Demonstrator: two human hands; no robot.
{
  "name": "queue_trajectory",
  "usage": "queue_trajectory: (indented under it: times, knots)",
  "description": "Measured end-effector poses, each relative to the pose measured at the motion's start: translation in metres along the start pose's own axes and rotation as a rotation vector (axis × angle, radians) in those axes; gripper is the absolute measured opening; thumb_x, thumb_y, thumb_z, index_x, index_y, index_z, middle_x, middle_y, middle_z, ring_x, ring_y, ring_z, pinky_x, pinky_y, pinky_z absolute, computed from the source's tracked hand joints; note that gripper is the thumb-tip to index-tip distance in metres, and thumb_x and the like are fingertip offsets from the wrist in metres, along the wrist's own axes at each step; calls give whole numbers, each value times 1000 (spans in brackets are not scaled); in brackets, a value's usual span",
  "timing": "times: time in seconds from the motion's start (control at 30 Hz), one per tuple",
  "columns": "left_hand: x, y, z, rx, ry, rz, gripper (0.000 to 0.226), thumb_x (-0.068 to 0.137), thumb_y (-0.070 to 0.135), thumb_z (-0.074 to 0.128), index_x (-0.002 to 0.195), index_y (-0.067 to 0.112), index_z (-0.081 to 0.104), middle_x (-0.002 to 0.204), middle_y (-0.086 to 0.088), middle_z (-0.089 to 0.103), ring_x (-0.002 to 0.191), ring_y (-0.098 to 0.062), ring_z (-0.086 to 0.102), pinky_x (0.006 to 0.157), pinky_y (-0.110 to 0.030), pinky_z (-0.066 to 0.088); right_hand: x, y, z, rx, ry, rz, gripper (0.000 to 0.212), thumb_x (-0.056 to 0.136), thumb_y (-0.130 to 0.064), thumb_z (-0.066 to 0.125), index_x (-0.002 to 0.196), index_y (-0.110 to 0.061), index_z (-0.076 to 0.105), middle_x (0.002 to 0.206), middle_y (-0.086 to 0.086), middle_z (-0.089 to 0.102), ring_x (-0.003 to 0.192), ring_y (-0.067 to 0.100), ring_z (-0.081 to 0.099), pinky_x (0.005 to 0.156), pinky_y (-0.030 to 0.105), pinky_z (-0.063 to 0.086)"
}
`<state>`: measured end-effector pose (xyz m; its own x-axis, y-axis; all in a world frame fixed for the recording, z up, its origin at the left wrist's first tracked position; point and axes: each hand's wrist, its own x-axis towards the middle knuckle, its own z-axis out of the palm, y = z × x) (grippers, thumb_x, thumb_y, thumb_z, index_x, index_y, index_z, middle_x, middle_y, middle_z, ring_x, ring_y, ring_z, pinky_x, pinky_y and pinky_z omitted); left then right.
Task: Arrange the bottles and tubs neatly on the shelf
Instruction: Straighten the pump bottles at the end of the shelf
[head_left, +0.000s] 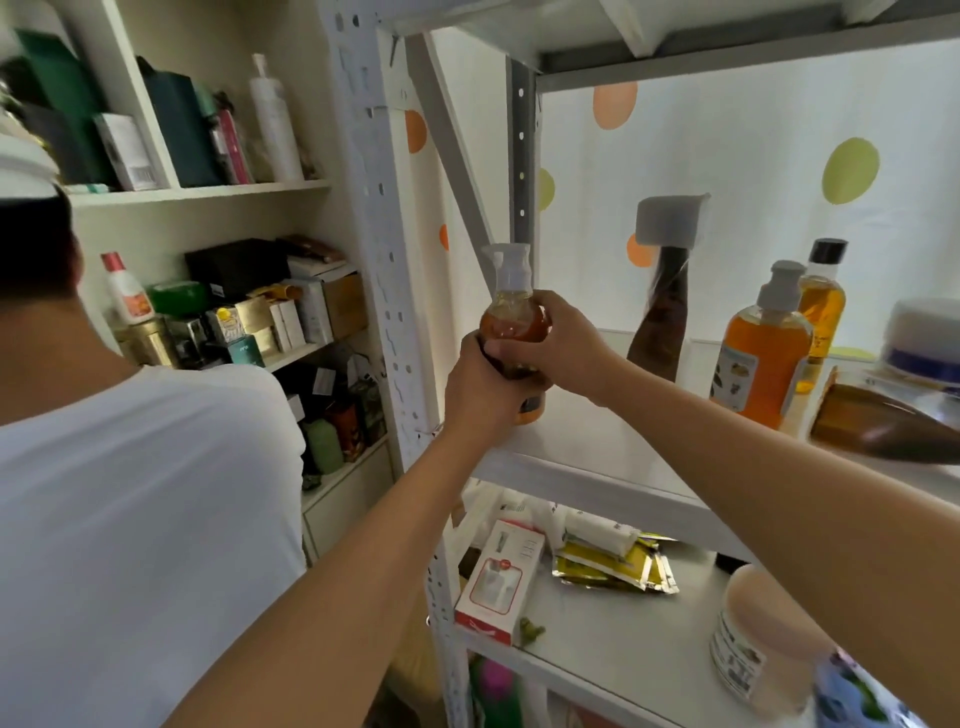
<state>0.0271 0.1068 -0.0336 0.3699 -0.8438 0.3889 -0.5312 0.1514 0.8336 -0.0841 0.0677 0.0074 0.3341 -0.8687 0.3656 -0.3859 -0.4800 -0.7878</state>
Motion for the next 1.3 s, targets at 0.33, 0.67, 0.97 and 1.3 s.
queue_trajectory:
  times: [0.33, 0.67, 0.97, 1.3]
  knots:
    - [9, -9, -3, -35, -89, -6, 74, 66, 26, 86, 127, 17, 46, 110, 7, 60, 100, -19, 60, 88, -32, 51, 1, -1, 11, -28, 1, 65, 81, 71, -42, 83, 138, -20, 43, 117, 0, 62, 107, 23, 61, 94, 41, 53]
    - [-28, 3, 10, -67, 149, -24, 69, 79, 11, 77, 136, 19, 39, 124, 5, 50, 112, -12, 51, 87, -19, 43, -9, 11, -2, 24, -6, 59, 79, 81, -33, 77, 146, -21, 35, 134, 7, 55, 120, 26, 55, 102, 43, 47]
    - [-52, 79, 86, -219, -49, 261, 69, 84, 12, 71, 143, 21, 35, 145, 1, 43, 133, -14, 42, 110, -34, 39, -34, 18, -85, -37, 279, 28, 45, 90, -25, 68, 131, -23, 51, 114, -2, 66, 103, 15, 65, 82, 29, 56]
    - [-33, 119, 153, -359, -260, 287, 76, 81, 7, 73, 146, 17, 34, 147, -3, 41, 132, -19, 45, 104, -44, 46, -67, 35, -158, -123, 465, 88, 48, 88, -27, 70, 132, -20, 53, 113, -1, 66, 98, 10, 65, 82, 25, 54]
